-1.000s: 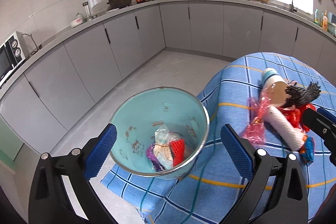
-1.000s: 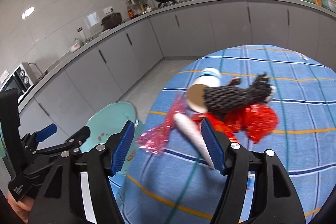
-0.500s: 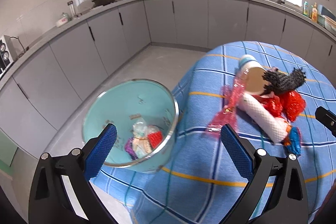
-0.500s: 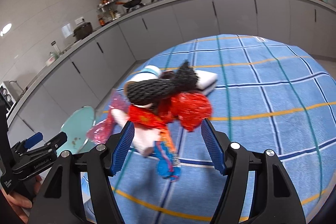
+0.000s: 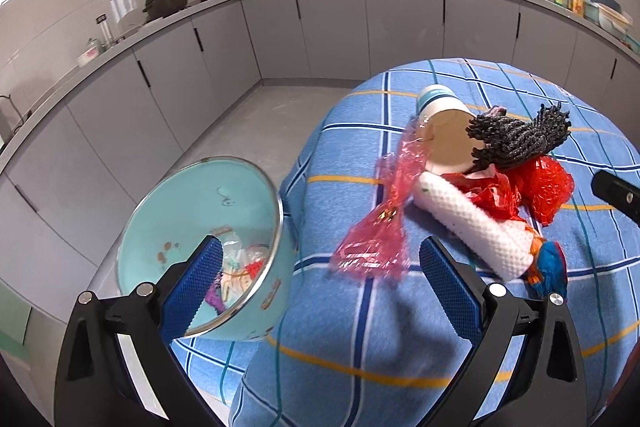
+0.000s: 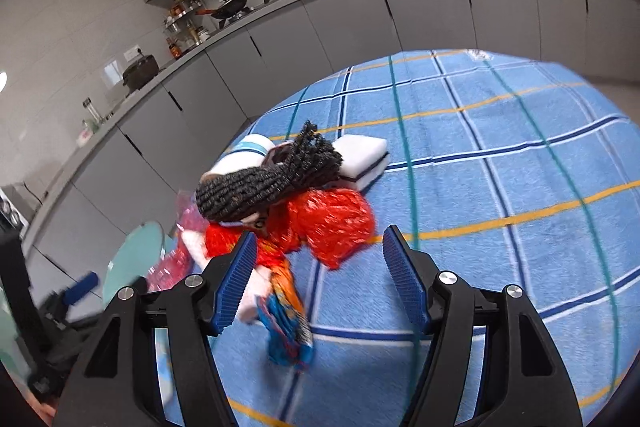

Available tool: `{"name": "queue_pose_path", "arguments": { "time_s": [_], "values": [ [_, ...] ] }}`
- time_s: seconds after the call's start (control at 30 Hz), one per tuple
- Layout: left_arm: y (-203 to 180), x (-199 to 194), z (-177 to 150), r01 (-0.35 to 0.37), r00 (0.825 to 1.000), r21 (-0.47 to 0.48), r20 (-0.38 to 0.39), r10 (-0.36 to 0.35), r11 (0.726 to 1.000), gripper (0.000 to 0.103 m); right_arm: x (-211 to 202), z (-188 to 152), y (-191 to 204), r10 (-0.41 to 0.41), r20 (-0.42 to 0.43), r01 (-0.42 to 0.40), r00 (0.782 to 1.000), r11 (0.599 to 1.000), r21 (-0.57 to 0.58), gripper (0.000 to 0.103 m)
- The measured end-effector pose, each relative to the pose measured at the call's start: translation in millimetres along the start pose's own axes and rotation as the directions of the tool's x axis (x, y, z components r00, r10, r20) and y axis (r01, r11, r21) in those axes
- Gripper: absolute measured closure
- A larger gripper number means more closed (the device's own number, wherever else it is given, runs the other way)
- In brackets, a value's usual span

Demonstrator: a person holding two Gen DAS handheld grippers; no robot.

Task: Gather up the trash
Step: 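Grasp the pink cellophane with the left tool while the right tool grasps the black mesh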

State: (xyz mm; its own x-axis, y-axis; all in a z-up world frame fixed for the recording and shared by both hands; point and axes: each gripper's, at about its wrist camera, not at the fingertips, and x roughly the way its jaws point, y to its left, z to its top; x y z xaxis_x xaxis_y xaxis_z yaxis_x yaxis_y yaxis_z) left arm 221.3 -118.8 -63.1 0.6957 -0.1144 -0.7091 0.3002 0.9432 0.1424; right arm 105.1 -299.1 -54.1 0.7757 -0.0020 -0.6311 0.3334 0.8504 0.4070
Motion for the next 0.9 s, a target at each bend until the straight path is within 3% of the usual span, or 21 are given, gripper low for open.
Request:
{"name": "queue_pose_path", "arguments": {
  "time_s": [0.2,0.47,0.63,0.73,0.9],
  "values": [
    [-13,23,10,0.011,1.0,0.023,-0.023,-0.011,1.0,0.022,18,19,16,0.033,0.004,-0.033,0.999,0.998,0.046,0.037],
    [-21,41,11,0.026,0.999,0.037,-0.045,-0.025,0.999,0.032,54,28,26,0.018,-0.033,-0.012,0.999,0.987,0.159,0.037],
    [-21,50,8,0.064,0.996,0.027,-0.069,-0.062,0.998,0.053,75,30,19,0.028,-0.071,-0.011,0.997,0.972,0.233,0.038],
    [-21,52,6,0.079,0.994,0.017,-0.071,-0.078,0.997,0.054,75,29,17,0.042,-0.071,-0.024,0.997,0.973,0.228,0.069],
    [-15,43,9,0.095,0.995,-0.007,-0.04,-0.095,0.995,0.062,60,28,14,0.07,-0.053,-0.057,0.996,0.974,0.218,0.079]
  ]
}}
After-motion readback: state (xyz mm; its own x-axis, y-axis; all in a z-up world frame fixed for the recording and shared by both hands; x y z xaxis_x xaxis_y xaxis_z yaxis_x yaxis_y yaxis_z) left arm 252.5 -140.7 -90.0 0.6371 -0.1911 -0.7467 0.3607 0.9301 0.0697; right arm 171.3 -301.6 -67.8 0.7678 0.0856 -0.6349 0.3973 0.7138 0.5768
